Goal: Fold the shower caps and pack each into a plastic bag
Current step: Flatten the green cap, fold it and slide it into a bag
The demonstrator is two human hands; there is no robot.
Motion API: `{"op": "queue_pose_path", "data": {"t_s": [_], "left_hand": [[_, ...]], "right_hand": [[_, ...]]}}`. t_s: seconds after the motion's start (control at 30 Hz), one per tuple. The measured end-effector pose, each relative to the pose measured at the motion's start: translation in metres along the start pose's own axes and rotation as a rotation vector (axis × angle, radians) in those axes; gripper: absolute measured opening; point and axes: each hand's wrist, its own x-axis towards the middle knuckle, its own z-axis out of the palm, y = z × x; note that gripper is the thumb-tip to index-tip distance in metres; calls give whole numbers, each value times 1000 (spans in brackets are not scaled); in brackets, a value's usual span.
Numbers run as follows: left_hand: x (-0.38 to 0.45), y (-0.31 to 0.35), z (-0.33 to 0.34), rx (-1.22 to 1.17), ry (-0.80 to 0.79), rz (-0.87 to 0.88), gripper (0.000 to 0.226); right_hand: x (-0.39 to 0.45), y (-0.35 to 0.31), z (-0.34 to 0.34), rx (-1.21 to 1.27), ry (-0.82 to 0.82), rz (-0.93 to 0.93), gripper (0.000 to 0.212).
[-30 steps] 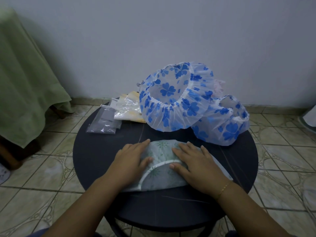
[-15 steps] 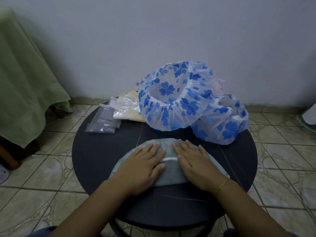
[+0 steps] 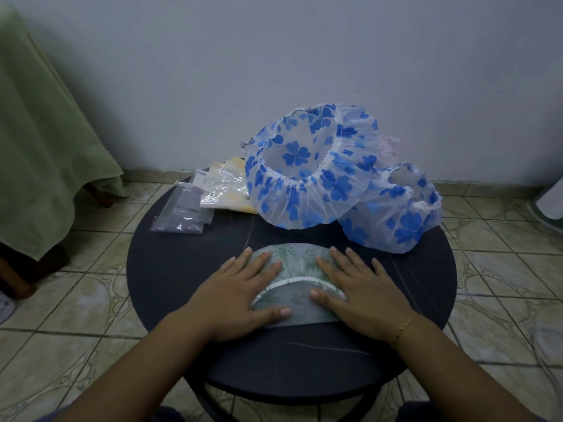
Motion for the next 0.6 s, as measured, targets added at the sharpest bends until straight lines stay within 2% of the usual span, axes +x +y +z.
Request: {"op": "queue_pose_path", "data": {"t_s": [0.13, 0.3, 0.4, 0.5, 0.6], "left_hand": [[-8, -7, -2, 0, -16, 5, 91], [-21, -23, -8, -19, -39, -78, 96], [-23, -15, -16, -13, 37, -122, 100], [-21, 1, -24, 7, 200, -79, 91], [-11, 19, -19, -36, 206, 40, 88]], "right_hand": [[-7, 11, -2, 6, -21, 10, 79], [-15, 26, -5, 38, -31, 52, 82], [-20, 17, -11, 62, 0, 60, 90], [-20, 4, -19, 37, 99, 32, 70], [-11, -12, -17, 39, 165, -84, 60]]}}
